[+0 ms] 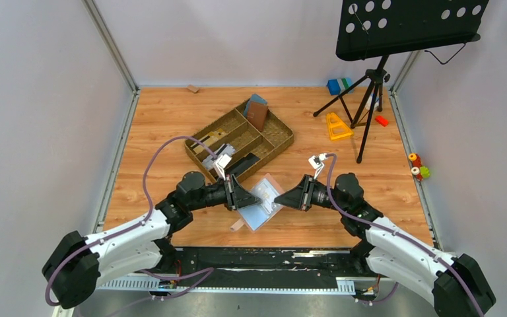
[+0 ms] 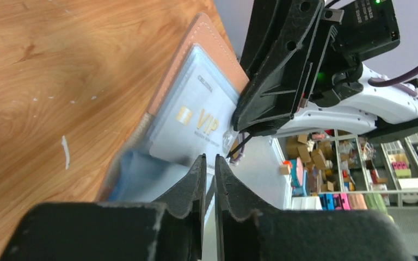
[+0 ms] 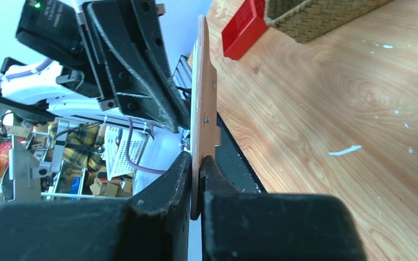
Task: Take the credit cards out of the card holder
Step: Remove the credit card from the card holder.
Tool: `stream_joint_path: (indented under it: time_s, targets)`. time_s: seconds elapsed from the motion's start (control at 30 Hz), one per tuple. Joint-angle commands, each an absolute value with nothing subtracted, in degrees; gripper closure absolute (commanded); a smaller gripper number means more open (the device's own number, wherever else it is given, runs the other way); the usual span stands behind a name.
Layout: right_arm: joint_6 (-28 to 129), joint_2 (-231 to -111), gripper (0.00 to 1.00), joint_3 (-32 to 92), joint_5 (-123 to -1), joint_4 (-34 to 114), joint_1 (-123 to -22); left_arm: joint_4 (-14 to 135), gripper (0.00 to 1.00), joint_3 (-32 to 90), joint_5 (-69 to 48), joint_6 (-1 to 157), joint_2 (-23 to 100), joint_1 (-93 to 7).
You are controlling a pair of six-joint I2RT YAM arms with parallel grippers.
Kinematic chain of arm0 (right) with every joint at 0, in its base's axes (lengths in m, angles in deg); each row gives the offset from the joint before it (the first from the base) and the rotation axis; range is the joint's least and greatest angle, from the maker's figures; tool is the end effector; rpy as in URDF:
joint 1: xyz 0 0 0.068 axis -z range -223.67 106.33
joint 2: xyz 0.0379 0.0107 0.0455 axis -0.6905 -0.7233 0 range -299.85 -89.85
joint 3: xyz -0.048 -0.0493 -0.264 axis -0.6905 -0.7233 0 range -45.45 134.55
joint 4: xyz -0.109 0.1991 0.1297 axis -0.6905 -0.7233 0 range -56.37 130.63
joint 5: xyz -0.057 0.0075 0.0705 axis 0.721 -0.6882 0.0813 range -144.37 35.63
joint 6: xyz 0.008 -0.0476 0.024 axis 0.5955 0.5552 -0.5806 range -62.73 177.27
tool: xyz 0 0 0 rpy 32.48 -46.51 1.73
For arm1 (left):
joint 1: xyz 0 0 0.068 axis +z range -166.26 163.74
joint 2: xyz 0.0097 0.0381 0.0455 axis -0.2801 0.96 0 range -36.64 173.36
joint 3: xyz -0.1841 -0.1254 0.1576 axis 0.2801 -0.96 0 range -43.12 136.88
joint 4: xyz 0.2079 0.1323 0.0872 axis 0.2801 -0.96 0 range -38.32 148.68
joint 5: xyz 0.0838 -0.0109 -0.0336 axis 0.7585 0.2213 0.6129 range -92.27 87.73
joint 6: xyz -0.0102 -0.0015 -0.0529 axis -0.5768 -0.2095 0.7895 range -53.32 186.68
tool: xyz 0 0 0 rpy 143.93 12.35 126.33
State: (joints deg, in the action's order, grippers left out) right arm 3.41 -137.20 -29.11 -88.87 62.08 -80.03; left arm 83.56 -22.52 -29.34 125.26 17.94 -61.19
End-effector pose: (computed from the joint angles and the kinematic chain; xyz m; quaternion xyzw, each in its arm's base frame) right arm 0.1362 0.1253 0.2157 -0.0782 0.7499 0.5967 0.2748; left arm 0.1357 -0.1584 0.2248 0.0628 0.7526 -0.6056 0.2506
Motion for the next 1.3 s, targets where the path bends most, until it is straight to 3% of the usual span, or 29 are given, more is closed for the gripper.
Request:
stream_joint_path:
  time_s: [0.0, 0.23, 0.4, 0.5, 0.67, 1.27]
  targets:
    - [6.40, -135.27, 1.00, -25.70, -83.90, 57.11, -80.22, 75.89, 0.76, -20.43, -25.20, 119.42, 12.99, -61.32]
    - [2.43, -125.30, 1.00, -29.24, -72.76, 57.66, -79.58, 60.61, 0.25, -19.74, -16.05, 113.49, 4.10, -61.27]
    - [-4.36, -119.49, 1.00, -34.01, -66.27, 64.25, -79.51, 61.42, 0.02, -21.94, -15.56, 115.25, 1.94, -61.28]
    - [-6.93, -119.23, 1.00, -35.40, -66.25, 67.96, -79.44, 70.59, 0.00, -24.66, -18.72, 119.52, 3.55, -61.35]
    - [-8.82, -122.95, 1.00, -35.16, -69.78, 71.29, -79.49, 98.39, 0.00, -30.47, -19.01, 128.77, 10.81, -65.19]
    - [-8.91, -129.08, 1.00, -33.58, -77.99, 76.49, -79.85, 94.29, 0.00, -24.34, -9.32, 123.81, 16.21, -67.42]
